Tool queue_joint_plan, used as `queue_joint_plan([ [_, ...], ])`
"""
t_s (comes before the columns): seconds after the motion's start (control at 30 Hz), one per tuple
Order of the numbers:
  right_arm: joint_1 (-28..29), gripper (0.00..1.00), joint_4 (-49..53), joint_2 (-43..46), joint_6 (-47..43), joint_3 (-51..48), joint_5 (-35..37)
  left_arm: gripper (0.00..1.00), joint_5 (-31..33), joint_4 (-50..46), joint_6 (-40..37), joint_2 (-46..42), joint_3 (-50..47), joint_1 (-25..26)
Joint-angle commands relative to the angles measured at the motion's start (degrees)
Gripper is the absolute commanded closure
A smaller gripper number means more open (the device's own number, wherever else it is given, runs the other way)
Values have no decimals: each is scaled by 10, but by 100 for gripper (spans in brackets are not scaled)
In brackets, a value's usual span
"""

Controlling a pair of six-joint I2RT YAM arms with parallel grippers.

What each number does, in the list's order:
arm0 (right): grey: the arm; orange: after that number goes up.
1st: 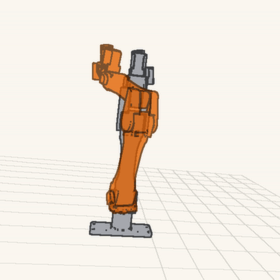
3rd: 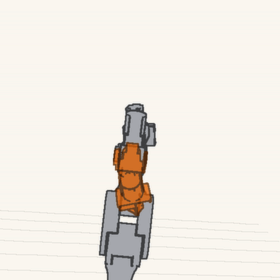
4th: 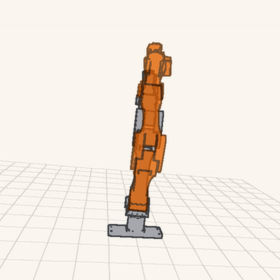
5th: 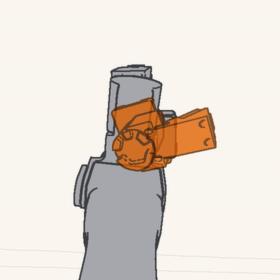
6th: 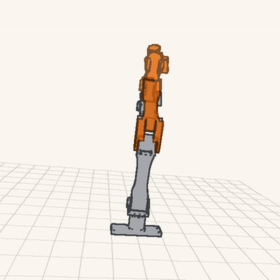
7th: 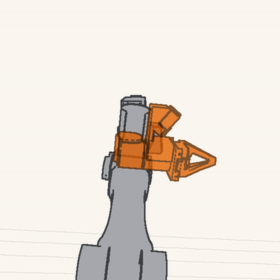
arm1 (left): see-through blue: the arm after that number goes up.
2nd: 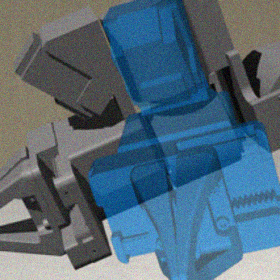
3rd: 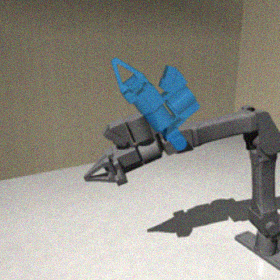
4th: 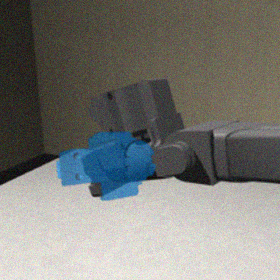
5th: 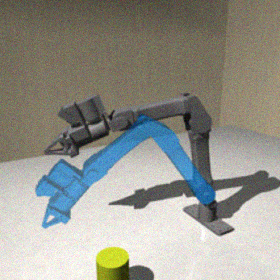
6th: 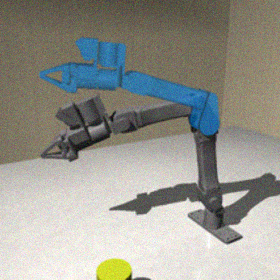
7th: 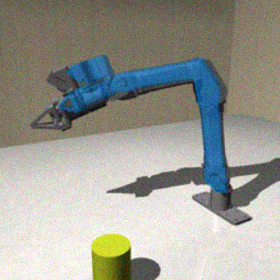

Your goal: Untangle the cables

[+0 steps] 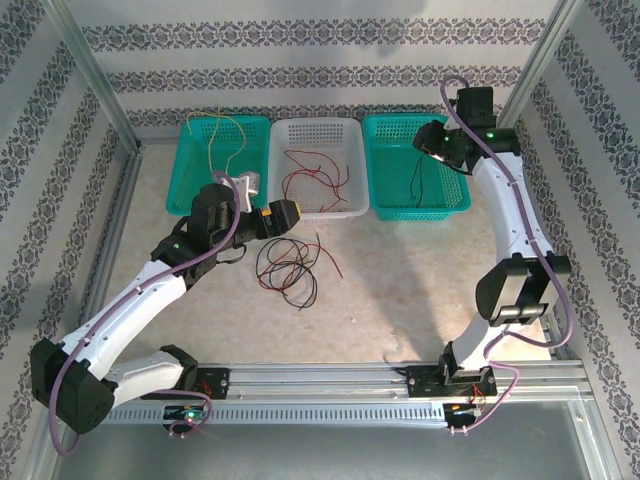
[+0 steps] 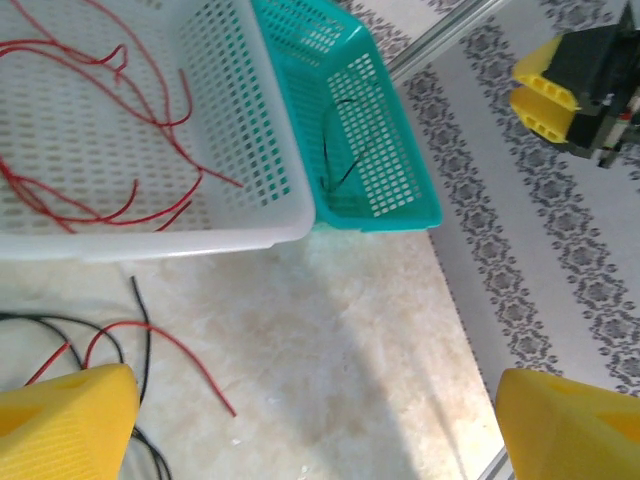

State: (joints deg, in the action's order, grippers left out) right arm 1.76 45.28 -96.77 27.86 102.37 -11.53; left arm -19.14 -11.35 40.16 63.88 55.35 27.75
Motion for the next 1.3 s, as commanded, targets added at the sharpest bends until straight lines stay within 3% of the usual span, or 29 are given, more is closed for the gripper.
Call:
queue_joint_plan([
  [0.0, 17, 52, -8, 63, 1, -35, -12, 8, 21, -51, -27, -11, 2, 3],
  [0.17, 88, 44, -16, 143, -23, -129, 23, 13, 10, -55, -30, 10, -3, 3],
  [0.37, 246, 36, -67, 231, -26, -289, 77, 24, 0, -90, -34, 37, -20, 4],
  [0.57, 360, 37, -139, 215, 60, -415, 94, 33, -9, -103, -21, 39, -53, 3],
  [0.73, 429, 39, -175, 144, 110, -424, 101, 38, 18, -123, -11, 42, -79, 3],
  [0.87, 476, 44, -148, 61, 139, -383, 116, 41, 25, -124, -2, 34, -88, 3],
  [1.1, 484, 50, -128, -36, 160, -341, 83, 42, 42, -110, 12, 12, -98, 2],
  [1.27, 483, 55, -101, -79, 143, -309, 108, 42, 43, -109, 10, 11, -95, 0],
])
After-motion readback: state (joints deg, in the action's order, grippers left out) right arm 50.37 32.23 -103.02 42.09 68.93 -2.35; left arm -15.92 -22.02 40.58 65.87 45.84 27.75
